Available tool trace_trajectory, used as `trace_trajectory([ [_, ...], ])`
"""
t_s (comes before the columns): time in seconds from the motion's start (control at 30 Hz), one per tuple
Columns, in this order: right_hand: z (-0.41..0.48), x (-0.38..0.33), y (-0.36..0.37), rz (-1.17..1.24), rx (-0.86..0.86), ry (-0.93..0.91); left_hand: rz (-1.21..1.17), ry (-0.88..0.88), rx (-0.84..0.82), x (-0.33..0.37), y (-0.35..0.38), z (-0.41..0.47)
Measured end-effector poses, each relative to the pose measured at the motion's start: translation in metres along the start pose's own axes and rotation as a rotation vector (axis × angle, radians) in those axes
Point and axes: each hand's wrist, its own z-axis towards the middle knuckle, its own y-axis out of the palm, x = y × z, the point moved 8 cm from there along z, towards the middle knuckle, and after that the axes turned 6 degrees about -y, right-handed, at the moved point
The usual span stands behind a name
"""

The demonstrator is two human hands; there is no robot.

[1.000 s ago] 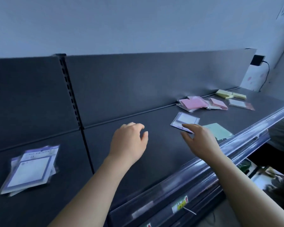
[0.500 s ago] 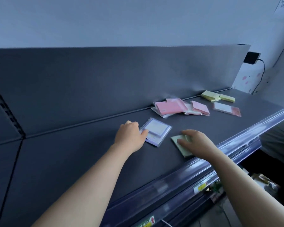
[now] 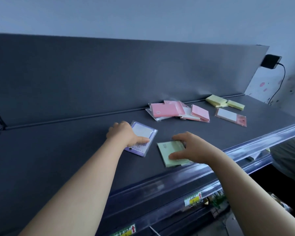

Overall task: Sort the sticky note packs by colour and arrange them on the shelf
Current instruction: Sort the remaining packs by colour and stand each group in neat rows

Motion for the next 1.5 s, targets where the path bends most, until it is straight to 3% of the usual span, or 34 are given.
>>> trace_trajectory([
  [0.17, 0.004, -0.014, -0.001, 0.059, 0.012, -0.055, -0.067, -0.025, 0.071, -0.012, -0.002, -0.018],
  [0.47, 0.024, -0.068, 0.011, 0.368, 0.225, -0.176, -0.702, -0.099, 0.240, -0.109, -0.029, -0.061],
  [0.8, 0.041, -0.209, 0.069, 0.560, 0.069, -0.386, -1.155, -0.215, 0.480, -0.248, -0.074, -0.122],
  [1.2, 0.038, -0.364, 0.154, 0.647, -0.111, -0.480, -0.892, -0.315, 0.796, -0.417, -0.144, -0.162],
  [1.5, 0.046, -0.435, 0.180, 0.649, 0.028, -0.415, -0.660, -0.269, 0.713, -0.492, -0.178, -0.110],
])
